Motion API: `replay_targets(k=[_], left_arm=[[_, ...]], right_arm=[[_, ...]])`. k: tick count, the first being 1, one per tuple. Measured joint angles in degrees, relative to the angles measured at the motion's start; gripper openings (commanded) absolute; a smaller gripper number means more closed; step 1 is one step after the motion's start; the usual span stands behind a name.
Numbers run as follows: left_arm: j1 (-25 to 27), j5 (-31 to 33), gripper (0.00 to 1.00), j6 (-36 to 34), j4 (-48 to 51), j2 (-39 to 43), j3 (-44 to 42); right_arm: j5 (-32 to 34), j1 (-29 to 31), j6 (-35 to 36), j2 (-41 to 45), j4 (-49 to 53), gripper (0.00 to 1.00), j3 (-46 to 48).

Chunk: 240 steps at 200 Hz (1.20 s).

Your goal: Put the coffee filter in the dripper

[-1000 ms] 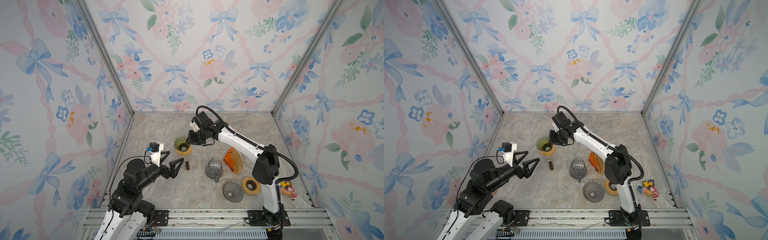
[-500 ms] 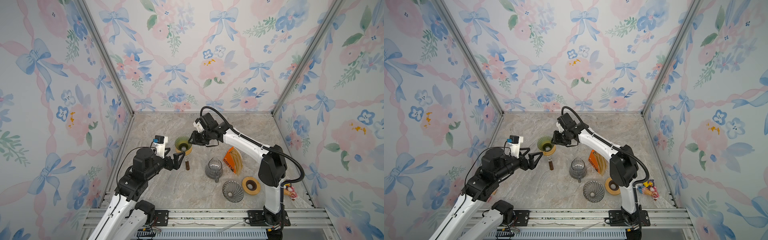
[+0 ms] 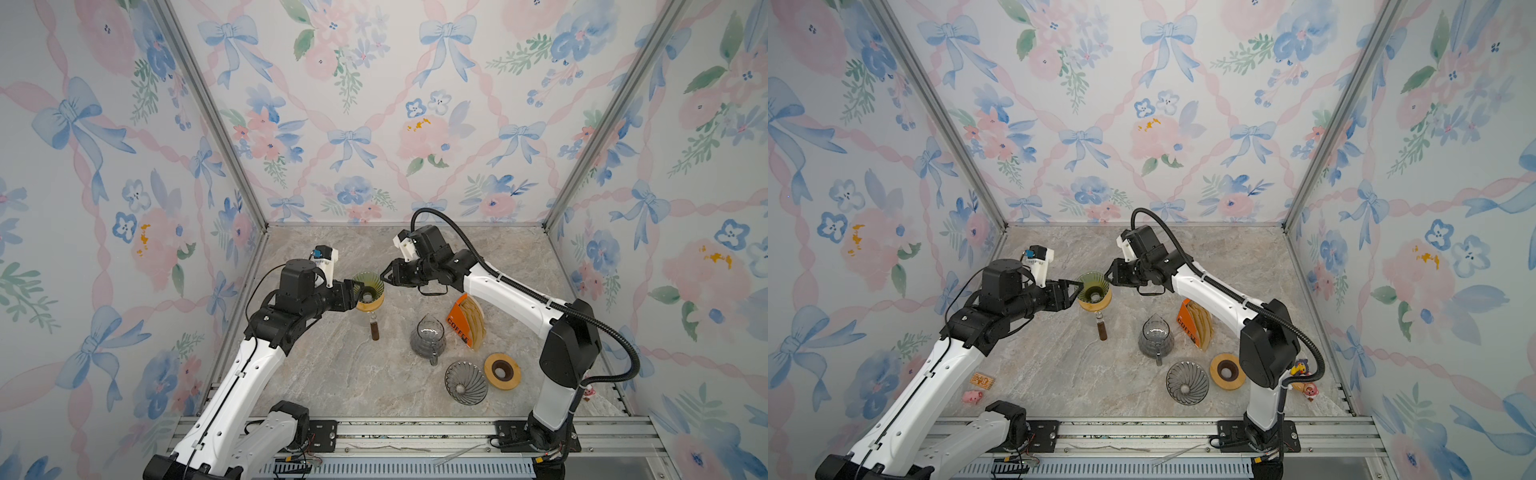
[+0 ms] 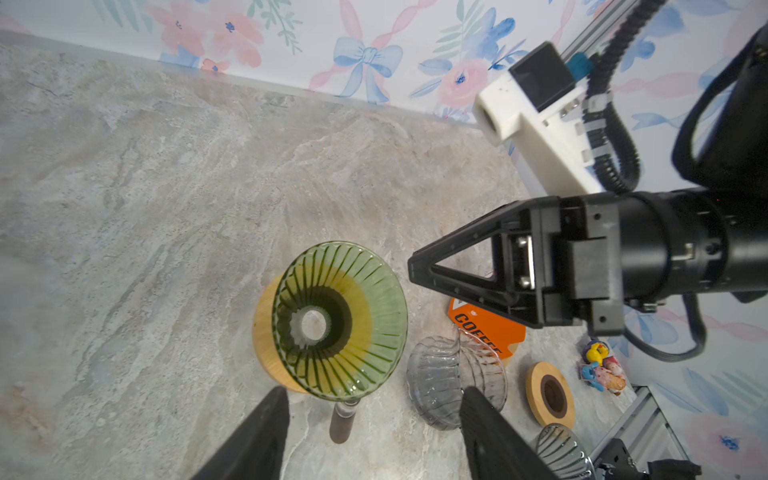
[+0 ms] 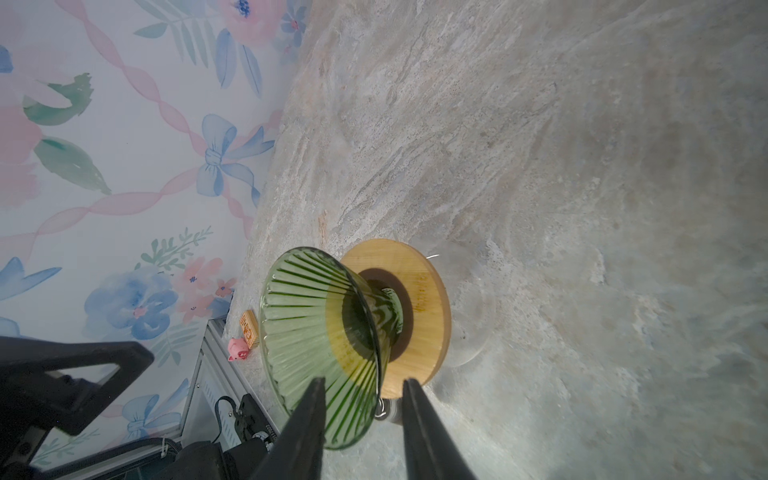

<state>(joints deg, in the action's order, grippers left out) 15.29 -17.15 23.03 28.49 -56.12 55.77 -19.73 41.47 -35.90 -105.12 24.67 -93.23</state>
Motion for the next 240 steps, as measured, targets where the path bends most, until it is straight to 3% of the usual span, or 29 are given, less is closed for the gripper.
replay_targets(k=[70, 169, 240], left_arm=[[-2.5, -0.8, 0.62, -1.8, 4.3, -7.7, 1.9], [-5.2, -0.7, 0.51, -2.5, 4.7, -15.6, 5.4], [-5.6, -0.9, 0.48, -2.5, 4.6, -18.8, 7.5]], right_arm=[[0.0, -0.2, 0.0, -1.6, -1.4, 0.29, 0.0], [-1.0, -0.2, 0.0, -4.2, -1.4, 0.23, -0.7], [-1.3, -0.2, -1.0, -4.7, -1.4, 0.18, -0.9]])
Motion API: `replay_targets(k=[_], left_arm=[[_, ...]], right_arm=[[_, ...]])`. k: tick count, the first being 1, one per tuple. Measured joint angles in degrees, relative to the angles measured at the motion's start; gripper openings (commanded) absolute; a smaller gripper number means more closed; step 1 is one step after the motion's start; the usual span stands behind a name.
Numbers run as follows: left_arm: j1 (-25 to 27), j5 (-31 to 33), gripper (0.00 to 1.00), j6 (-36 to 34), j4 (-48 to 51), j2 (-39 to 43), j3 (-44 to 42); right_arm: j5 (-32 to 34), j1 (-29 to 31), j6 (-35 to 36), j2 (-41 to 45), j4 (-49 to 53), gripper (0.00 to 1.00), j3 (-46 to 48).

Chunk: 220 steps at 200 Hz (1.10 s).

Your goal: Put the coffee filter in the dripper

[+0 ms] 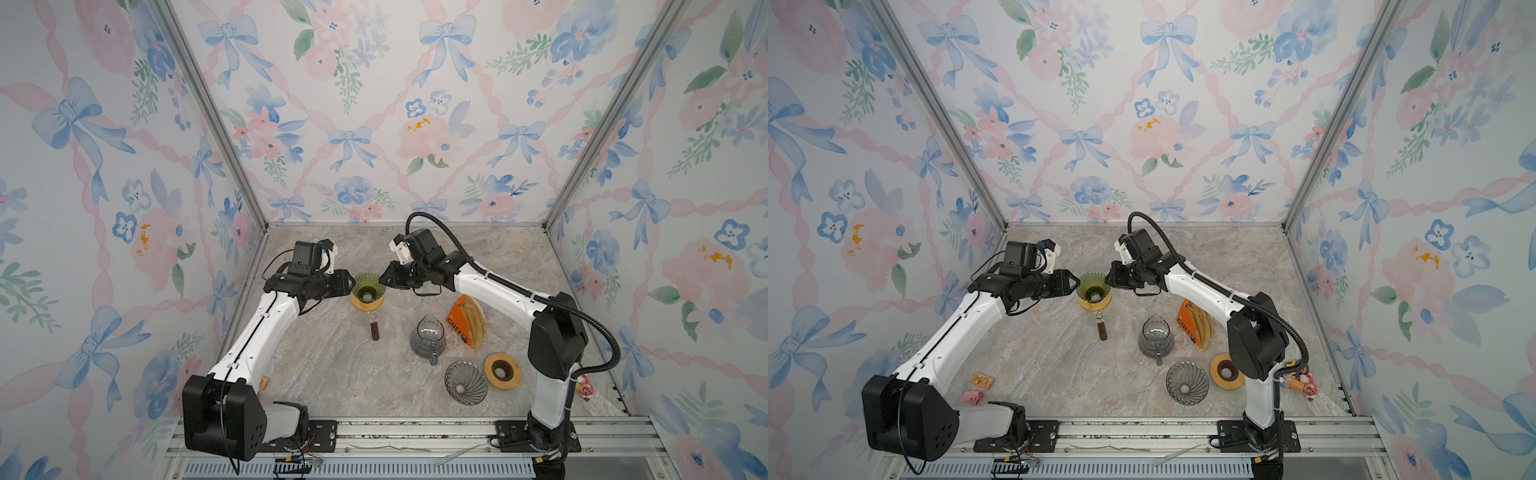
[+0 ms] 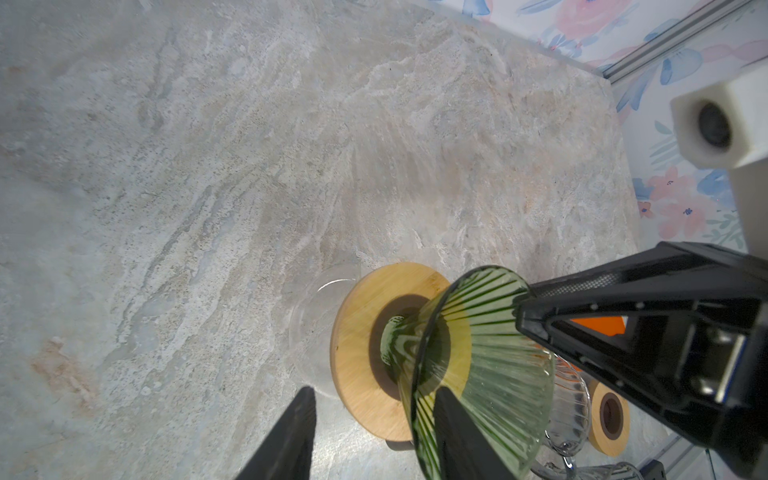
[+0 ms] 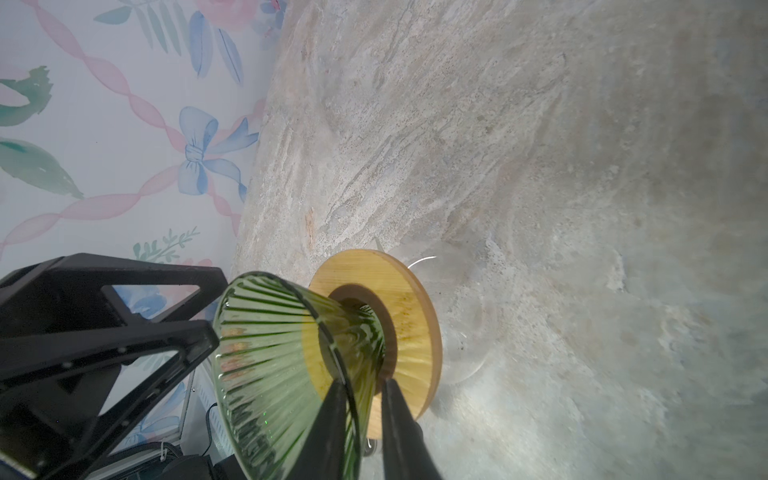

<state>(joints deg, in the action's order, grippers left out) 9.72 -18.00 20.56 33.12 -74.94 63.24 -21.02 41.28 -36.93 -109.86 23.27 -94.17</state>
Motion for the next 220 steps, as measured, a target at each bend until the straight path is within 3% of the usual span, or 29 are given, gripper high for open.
replay_targets(k=[105, 220], left_arm=[[-1.1, 0.0, 0.48, 0.0, -0.1, -1.6, 0.3], [-1.3, -1.6, 0.54, 0.0, -0.3, 0.5, 0.3]], right_arm=[[-0.2, 0.0, -0.1, -1.1, 0.0, 0.18, -1.6], [-0.2, -0.4, -0.3, -1.1, 0.0, 0.23, -1.6]])
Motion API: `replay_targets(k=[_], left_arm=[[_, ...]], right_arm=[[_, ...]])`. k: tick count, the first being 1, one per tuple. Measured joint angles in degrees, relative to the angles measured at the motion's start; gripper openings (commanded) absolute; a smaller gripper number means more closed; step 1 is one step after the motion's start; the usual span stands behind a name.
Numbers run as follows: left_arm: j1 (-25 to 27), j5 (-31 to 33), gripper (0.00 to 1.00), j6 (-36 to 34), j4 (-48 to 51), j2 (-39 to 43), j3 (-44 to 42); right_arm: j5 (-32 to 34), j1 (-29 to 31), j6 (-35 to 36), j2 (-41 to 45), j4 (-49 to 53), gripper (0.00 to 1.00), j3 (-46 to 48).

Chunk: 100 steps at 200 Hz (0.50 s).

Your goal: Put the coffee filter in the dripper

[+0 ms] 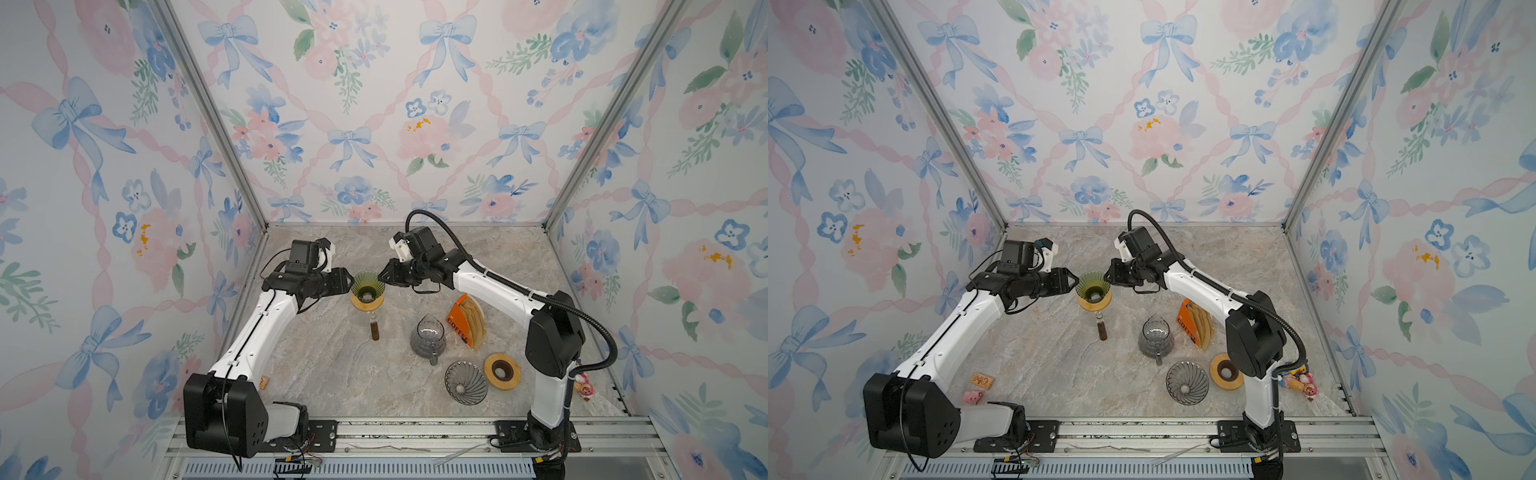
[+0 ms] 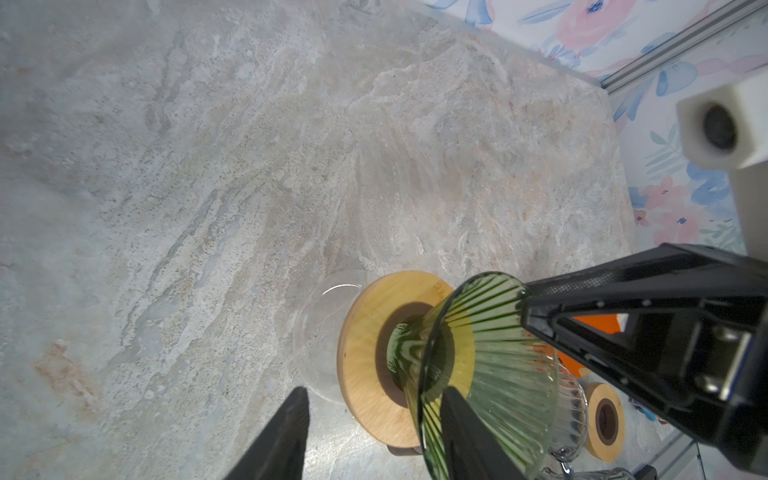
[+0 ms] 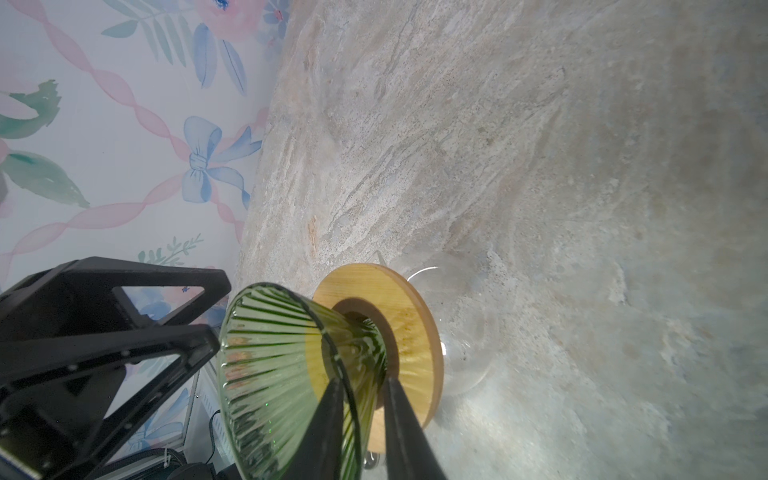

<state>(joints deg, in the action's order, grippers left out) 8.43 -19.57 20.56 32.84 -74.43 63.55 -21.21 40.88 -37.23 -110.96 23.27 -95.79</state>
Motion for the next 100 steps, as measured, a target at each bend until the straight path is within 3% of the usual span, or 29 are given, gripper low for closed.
replay_targets(k=[100], left_arm=[[0.6, -2.1, 0.56, 0.0, -2.1, 7.6, -4.1]], right_arm=[[0.7, -0.8, 0.0, 5.9, -2.5, 0.27, 4.4]])
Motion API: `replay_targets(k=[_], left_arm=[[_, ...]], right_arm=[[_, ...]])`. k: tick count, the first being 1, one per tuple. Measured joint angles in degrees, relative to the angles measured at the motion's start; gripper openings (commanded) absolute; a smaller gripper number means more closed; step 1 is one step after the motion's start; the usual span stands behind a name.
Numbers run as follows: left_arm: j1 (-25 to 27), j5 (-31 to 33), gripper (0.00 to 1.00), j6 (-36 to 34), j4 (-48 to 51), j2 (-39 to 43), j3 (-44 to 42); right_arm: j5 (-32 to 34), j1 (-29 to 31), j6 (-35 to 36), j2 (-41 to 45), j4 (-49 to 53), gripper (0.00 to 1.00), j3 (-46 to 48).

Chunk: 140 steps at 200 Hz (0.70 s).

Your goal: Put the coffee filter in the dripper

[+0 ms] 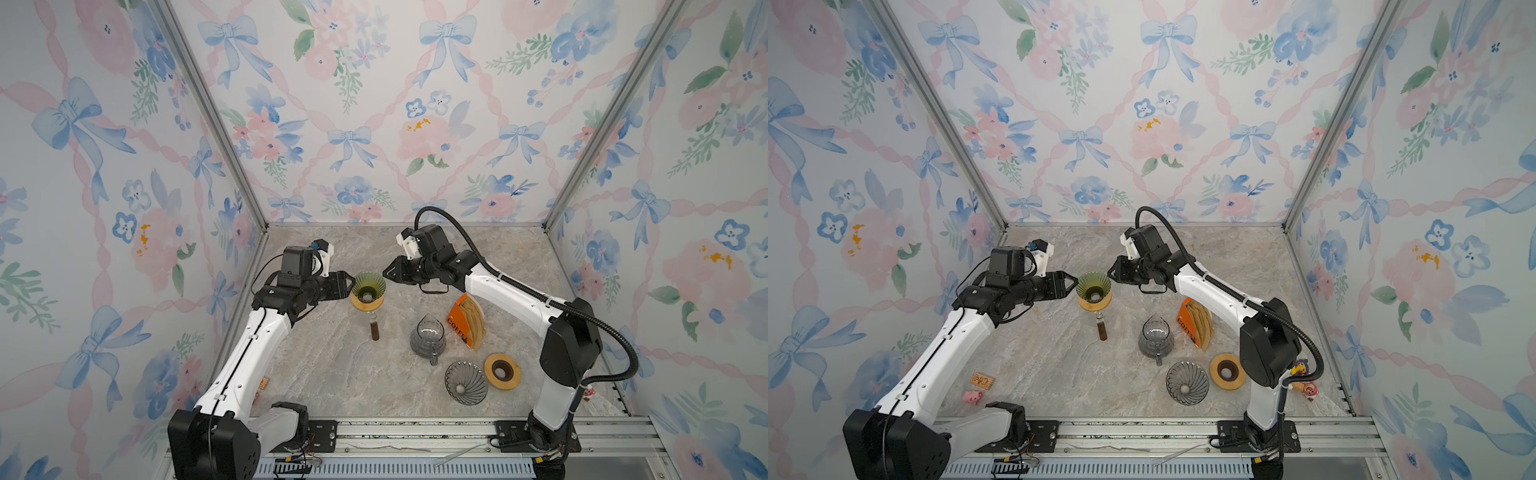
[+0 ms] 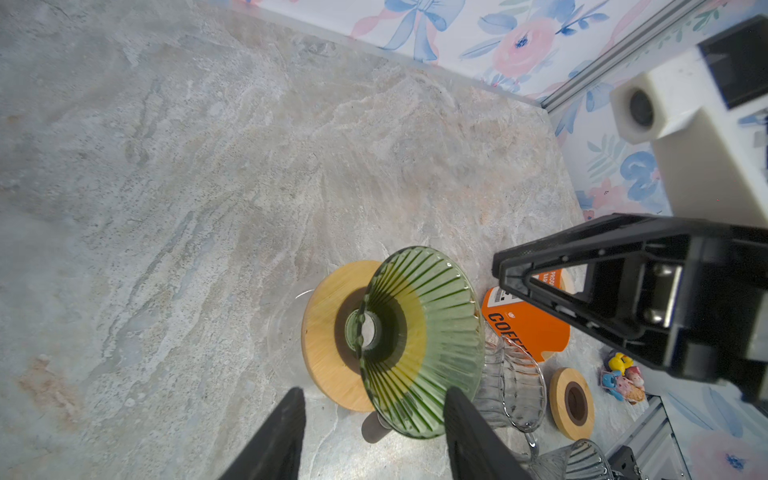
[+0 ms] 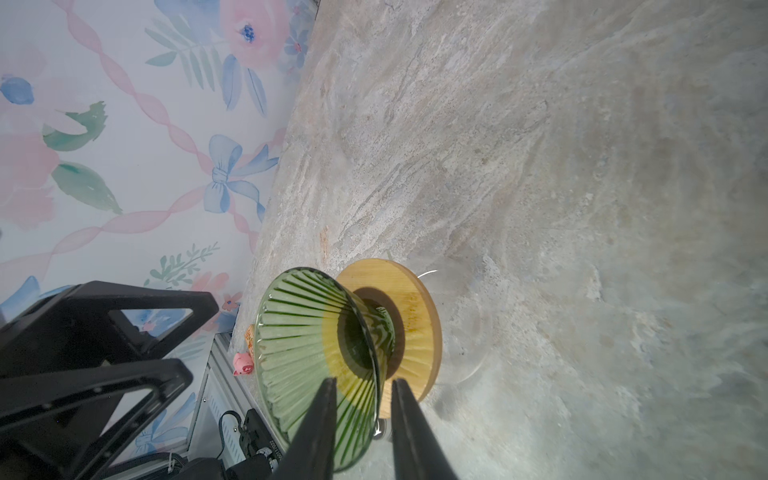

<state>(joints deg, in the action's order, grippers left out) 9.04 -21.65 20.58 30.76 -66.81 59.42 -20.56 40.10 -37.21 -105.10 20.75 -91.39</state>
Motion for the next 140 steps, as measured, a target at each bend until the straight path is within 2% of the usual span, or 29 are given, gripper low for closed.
replay_targets(k=[73, 140], left_arm=[[0.0, 1.0, 0.55, 0.0, -0.4, -6.5, 0.3], [-0.1, 2.4, 0.54, 0.1, -0.7, -7.1, 0.3]], right_arm=[[0.0, 0.0, 0.1, -1.1, 0.7, 0.25, -0.7], [-0.1, 0.2, 0.2, -3.6, 1.7, 0.2, -1.9]])
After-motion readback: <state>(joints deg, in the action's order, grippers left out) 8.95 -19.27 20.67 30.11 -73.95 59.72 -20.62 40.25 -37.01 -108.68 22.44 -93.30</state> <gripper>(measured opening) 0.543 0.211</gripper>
